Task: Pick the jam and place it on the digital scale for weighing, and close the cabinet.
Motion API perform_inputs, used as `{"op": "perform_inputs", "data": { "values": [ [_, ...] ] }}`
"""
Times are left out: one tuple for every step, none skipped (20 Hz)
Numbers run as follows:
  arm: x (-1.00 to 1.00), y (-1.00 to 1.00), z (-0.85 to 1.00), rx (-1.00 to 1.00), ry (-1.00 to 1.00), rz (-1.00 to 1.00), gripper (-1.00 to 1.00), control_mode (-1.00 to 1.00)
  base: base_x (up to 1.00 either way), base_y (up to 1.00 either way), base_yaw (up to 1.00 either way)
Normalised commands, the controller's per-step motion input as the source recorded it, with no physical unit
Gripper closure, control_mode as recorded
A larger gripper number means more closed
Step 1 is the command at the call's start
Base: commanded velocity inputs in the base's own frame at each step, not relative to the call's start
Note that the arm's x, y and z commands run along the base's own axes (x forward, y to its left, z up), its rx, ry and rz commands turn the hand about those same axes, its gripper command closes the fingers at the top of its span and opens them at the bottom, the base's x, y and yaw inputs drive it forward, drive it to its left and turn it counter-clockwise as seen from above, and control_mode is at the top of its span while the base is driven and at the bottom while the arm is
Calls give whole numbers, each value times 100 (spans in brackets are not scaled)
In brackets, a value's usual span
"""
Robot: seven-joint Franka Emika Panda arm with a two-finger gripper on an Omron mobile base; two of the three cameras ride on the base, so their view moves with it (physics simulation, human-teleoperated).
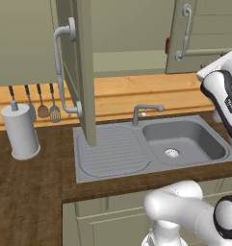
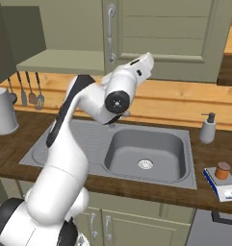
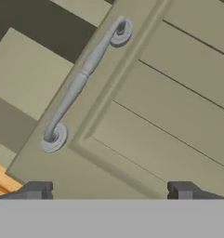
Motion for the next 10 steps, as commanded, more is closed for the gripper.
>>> {"op": "perform_inputs", "data": {
  "values": [
    [-100,11,100,7,-7,-2,-100,-100,0,0,0],
    [-100,11,100,10,0,-3,-100,-100,0,0,0],
    [-100,6,96,5,0,-1,-100,-100,0,0,0],
    [-100,8,88,0,0,0,-100,-100,0,0,0],
    [-100,15,74,0,0,0,-100,-100,0,0,0],
    [-100,41,54,0,2,0,-100,-100,0,0,0],
    [-100,41,52,0,1,0,-100,-100,0,0,0],
    [-100,44,51,3,2,-6,-100,-100,0,0,0],
    [-100,50,43,18,1,-14,-100,-100,0,0,0],
    [-100,64,34,24,0,-16,-100,-100,0,0,0]
  ]
}}
